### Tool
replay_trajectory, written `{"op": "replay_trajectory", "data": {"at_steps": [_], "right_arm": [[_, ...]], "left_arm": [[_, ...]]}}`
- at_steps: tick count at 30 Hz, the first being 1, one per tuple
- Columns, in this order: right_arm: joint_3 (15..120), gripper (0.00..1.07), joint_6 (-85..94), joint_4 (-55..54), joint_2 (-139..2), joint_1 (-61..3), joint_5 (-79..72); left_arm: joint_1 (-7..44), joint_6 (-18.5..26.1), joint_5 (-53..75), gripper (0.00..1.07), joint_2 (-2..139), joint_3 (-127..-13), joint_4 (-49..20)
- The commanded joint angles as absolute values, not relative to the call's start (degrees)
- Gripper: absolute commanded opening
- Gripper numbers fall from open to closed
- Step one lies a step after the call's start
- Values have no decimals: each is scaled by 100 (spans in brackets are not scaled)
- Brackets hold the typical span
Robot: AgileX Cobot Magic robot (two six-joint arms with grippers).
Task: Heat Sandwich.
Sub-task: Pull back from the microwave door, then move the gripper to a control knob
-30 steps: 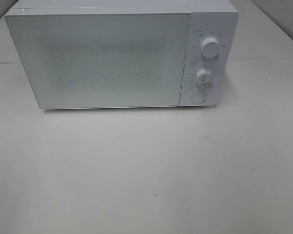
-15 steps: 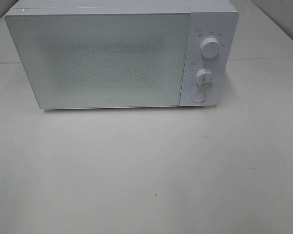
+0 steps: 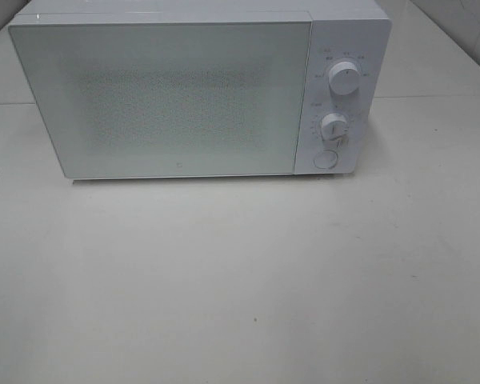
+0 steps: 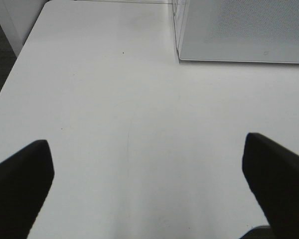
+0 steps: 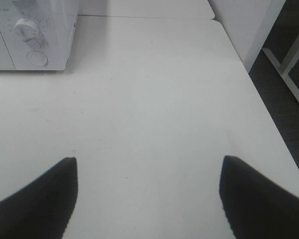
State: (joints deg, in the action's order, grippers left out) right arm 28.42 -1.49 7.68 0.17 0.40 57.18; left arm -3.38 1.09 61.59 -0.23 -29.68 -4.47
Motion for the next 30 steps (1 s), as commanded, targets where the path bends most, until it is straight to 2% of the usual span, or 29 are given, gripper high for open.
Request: {"op": "replay_trajectory", "data": {"at_steps": [1, 18, 30], "right_arm": [[2945, 75, -80, 728, 115, 63, 5598], [3054, 75, -92, 688, -1209, 63, 4228], [2699, 75, -115, 688, -2103, 63, 2865]], "left_arm": [[-344, 132, 6142, 98, -155, -2962, -504], [-344, 132, 6142, 98, -155, -2962, -504], [-344, 138, 6142, 98, -155, -2962, -504]]}}
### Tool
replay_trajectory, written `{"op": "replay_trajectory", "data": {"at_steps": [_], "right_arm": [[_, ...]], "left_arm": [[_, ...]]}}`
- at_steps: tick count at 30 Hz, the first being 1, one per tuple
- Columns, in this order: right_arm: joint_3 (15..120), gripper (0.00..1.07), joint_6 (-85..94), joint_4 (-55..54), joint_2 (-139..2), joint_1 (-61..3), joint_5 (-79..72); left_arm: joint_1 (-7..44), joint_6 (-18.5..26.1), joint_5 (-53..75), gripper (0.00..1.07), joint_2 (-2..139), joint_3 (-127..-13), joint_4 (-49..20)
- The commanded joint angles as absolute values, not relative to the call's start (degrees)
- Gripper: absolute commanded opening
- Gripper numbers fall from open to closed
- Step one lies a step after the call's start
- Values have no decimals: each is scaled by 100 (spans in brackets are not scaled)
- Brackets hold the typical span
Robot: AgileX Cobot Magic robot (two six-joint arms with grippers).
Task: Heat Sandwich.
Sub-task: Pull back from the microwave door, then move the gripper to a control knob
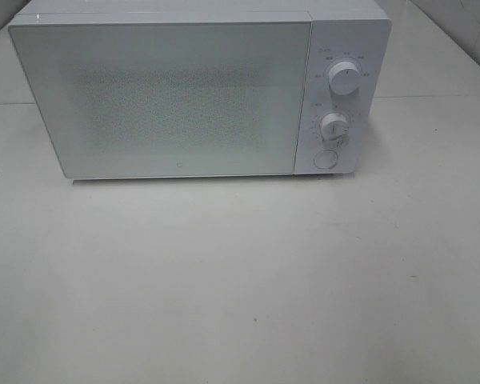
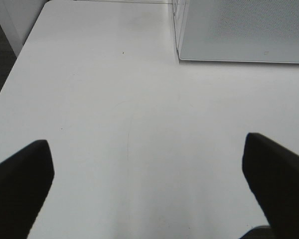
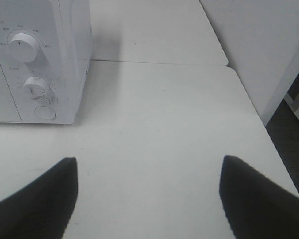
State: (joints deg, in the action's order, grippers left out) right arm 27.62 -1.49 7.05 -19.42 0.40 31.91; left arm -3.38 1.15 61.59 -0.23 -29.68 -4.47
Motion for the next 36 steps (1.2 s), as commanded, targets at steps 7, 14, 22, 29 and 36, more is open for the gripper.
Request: {"op": "replay_trajectory", "data": {"at_steps": [7, 14, 22, 29, 36], "right_arm": [[2676, 75, -115, 688, -2607, 63, 2389], [2676, 75, -115, 688, -3329, 63, 1650], [2676, 75, -281, 688, -4068, 63, 745], [2676, 75, -567, 688, -4721, 63, 0], [2676, 75, -573, 693, -5437, 63, -796]], "left_arm": [[-344, 138, 6142, 98, -155, -2962, -504], [-344, 138, 6142, 98, -155, -2962, -504], [-344, 138, 6142, 98, -155, -2962, -504], [-344, 138, 6142, 98, -155, -2962, -504], [-344, 138, 6142, 98, -155, -2962, -504]]}}
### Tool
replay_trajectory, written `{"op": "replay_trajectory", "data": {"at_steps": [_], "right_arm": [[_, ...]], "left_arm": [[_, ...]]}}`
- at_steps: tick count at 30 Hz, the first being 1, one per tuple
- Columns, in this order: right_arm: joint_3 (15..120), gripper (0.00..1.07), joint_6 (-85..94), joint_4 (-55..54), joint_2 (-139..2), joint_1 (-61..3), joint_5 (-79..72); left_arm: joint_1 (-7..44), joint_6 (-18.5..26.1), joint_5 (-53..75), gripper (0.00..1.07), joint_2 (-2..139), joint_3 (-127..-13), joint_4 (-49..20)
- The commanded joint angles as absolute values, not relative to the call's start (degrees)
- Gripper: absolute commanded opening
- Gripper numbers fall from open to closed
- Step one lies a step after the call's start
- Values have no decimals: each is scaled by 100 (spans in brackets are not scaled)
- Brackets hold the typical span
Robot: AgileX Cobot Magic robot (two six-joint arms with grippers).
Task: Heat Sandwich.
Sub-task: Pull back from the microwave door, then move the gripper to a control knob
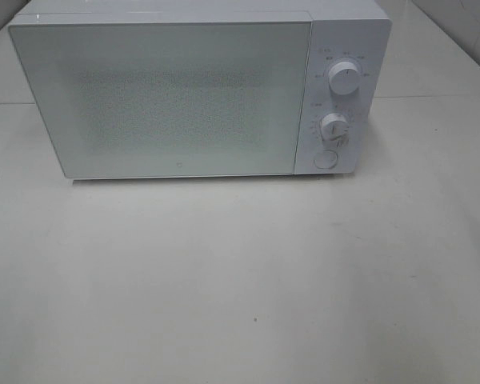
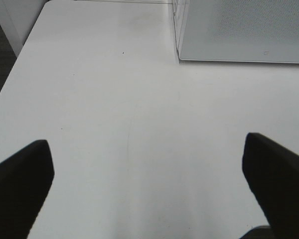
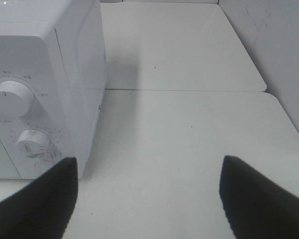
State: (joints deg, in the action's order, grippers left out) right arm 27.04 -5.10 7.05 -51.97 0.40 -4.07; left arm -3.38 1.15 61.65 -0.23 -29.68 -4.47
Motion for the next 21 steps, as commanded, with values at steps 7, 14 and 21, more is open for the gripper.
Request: {"op": "replay_trajectory", "data": {"at_steps": [7, 14, 21], "right_arm": [[2492, 75, -544, 688, -6171, 52, -2005], [1925, 75, -309, 97, -6635, 52, -3421], [1467, 75, 390, -859, -6973, -510, -4429]], "left_arm": [[-344, 138, 6142, 98, -155, -2962, -504], [-344, 138, 6142, 98, -155, -2962, -504], [-344, 138, 6142, 98, -155, -2962, -504]]}}
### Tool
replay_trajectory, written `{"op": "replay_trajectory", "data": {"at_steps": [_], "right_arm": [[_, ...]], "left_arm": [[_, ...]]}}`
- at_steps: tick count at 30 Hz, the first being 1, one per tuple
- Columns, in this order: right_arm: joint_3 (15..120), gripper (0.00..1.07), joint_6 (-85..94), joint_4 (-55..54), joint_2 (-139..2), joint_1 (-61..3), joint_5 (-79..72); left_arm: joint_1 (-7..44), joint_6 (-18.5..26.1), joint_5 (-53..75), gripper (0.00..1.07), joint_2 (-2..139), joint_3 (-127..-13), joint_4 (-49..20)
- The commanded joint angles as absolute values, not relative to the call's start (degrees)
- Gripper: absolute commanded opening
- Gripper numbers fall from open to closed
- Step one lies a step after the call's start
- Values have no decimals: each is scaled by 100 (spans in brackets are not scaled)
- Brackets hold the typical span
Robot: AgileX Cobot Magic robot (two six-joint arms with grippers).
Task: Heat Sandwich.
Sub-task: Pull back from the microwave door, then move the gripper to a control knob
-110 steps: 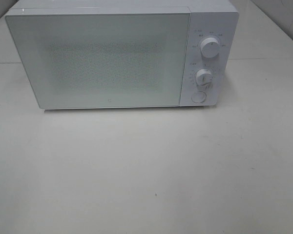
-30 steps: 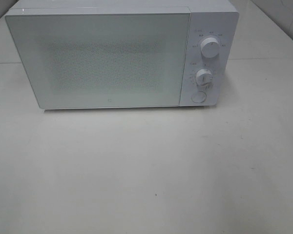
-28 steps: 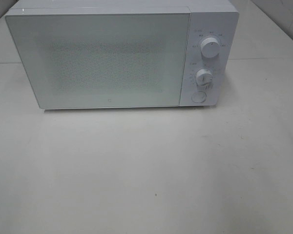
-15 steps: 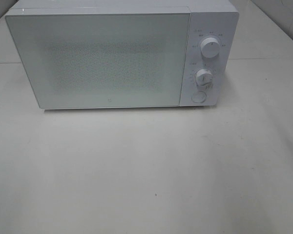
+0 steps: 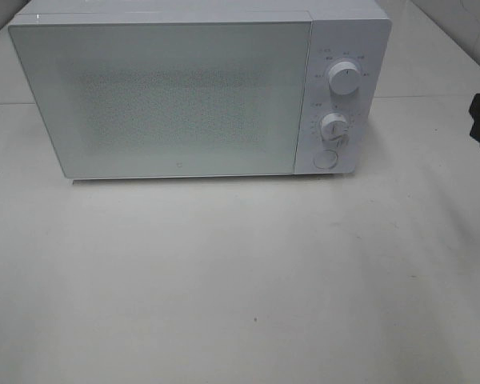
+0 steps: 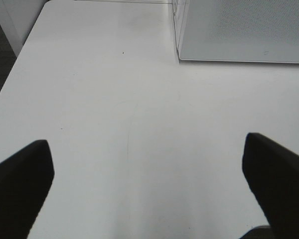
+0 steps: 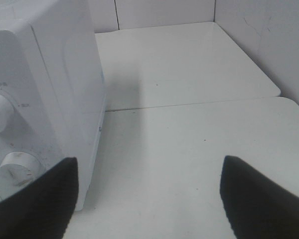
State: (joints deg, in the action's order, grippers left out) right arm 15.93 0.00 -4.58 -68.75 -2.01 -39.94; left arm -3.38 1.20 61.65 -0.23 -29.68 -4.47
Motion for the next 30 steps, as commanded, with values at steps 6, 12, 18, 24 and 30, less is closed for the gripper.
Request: {"op": "replay_trajectory", "data": {"at_steps": [6, 12, 18, 24, 30], "right_arm": [[1283, 75, 1146, -2017, -7500, -1587, -5168], [1283, 75, 1427, -2716, -7890, -2298, -5707], [1289, 75, 1684, -3701, -8337, -3214, -6388], [1364, 75, 1730, -4572, -8887, -4085, -6916], [1616, 75, 1730, -5053, -9248, -4377, -6904]], "left_arm": [[-344, 138, 6142, 98, -155, -2962, -504], [-344, 138, 6142, 98, -155, -2962, -504], [-344, 138, 6142, 98, -155, -2962, -504], [-344, 138, 6142, 98, -155, -2962, -504], [-344, 138, 6142, 98, -155, -2962, -504]]}}
